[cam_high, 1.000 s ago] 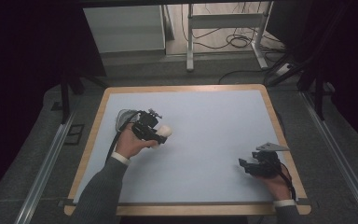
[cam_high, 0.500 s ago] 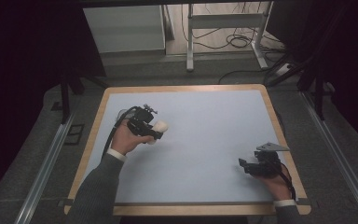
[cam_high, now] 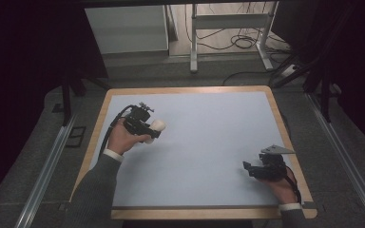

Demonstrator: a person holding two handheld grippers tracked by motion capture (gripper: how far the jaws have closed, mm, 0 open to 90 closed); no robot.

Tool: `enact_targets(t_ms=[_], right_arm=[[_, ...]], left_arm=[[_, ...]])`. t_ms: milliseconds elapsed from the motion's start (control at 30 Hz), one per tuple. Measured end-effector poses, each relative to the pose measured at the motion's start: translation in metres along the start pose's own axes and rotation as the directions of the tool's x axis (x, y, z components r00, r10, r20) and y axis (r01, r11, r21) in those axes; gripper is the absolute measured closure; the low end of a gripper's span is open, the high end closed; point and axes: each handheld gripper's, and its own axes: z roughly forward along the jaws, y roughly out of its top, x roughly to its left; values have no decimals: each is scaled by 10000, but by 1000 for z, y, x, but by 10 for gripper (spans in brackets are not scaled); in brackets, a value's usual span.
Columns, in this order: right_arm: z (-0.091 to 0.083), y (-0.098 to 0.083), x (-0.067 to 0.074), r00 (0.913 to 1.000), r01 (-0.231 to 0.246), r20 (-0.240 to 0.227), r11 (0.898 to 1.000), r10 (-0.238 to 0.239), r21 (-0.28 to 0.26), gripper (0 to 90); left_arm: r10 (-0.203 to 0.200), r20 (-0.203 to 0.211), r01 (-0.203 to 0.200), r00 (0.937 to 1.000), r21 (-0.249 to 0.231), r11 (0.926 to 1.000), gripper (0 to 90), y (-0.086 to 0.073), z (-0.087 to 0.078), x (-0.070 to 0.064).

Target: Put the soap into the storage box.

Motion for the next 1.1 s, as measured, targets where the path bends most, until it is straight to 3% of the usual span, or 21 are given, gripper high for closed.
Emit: enact_targets(t_ms=[400,500,600,1100], right_arm=[[1,0,0,10000,28,51,10000,-28,14,238],[0,0,0,10000,20,40,10000,-20,-7,239],[0,0,0,10000,25,43,10000,-25,7,238],[1,-1,-1,10000,26,77,10000,-26,28,238]], left_arm=[[-443,-155,439,9989,-226,9988,495,2,-3,16],[-536,-378,530,9978,-165,9985,495,3,-2,23],[-666,-665,658,9956,-136,9977,495,3,-2,28],[-1700,-802,1682,9822,-288,9853,495,-2,3,59]])
